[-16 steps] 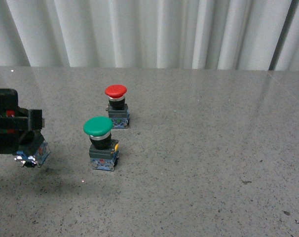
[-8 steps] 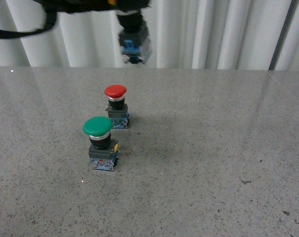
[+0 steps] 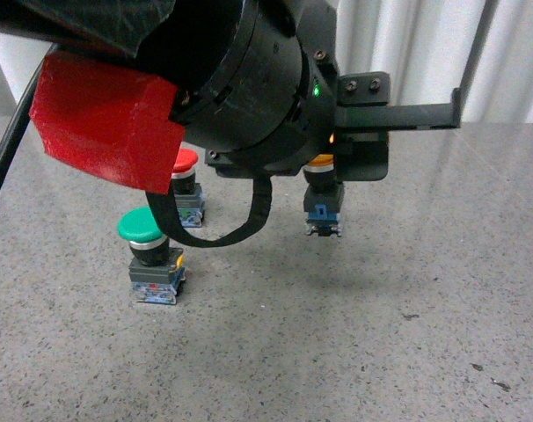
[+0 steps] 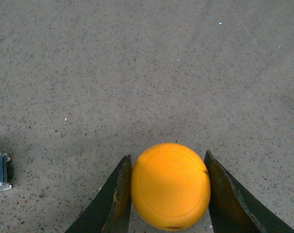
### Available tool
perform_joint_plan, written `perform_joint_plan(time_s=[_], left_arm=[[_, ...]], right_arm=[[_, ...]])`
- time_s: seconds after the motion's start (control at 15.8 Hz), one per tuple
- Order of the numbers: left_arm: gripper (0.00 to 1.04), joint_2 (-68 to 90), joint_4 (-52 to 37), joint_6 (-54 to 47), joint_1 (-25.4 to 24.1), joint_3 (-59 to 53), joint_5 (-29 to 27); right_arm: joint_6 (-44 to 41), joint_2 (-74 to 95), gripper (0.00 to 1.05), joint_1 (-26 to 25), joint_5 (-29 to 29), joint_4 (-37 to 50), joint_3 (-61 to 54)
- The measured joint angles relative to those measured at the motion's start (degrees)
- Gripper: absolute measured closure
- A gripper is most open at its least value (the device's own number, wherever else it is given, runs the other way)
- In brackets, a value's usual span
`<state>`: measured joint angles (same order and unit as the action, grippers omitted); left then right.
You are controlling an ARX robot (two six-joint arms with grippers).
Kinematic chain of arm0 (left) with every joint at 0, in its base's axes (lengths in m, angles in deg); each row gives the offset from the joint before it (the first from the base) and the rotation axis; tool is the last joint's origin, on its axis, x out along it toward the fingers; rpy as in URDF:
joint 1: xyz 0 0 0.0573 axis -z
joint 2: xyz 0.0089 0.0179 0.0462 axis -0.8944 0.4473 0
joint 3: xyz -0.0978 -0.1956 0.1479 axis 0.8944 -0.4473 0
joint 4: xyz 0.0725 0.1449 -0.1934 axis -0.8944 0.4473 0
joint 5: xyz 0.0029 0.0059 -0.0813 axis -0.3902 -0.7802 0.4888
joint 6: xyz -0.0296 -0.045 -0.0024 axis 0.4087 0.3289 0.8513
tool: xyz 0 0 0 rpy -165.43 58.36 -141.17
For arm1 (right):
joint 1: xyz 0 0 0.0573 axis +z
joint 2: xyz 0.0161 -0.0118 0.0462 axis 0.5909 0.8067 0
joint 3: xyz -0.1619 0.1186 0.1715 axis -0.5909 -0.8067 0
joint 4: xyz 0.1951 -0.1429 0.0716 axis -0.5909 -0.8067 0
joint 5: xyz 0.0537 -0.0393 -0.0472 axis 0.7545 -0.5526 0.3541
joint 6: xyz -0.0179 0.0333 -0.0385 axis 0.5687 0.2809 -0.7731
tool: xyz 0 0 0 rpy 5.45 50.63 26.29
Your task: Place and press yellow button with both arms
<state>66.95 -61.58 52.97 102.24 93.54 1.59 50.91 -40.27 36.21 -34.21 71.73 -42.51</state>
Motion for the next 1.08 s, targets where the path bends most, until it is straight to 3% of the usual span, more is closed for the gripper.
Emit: perform_joint_plan(time_s=[0.32,0.7,0.89,1.08], left_arm=[[0.70,4.04,2.54,6.97,0.44,0.20,-2.93],[0.06,3.43,1.20,7.78,0.24,0.35,-2.40],[0.07,-2.47,-1.31,3.32,-2.43,-0.74,-5.07],[0.07,-12.66,-4.13,-4.35,-9.01,-6.16,-10.40]], right_arm=[[0.00,0.00,0.06,0.00,0.00,0.00,0.00],[0.00,0.00,0.06,0.00,0.00,0.00,0.00],[0.00,0.00,0.06,0.00,0.00,0.00,0.00],[0.00,0.00,0.06,0.00,0.00,0.00,0.00]])
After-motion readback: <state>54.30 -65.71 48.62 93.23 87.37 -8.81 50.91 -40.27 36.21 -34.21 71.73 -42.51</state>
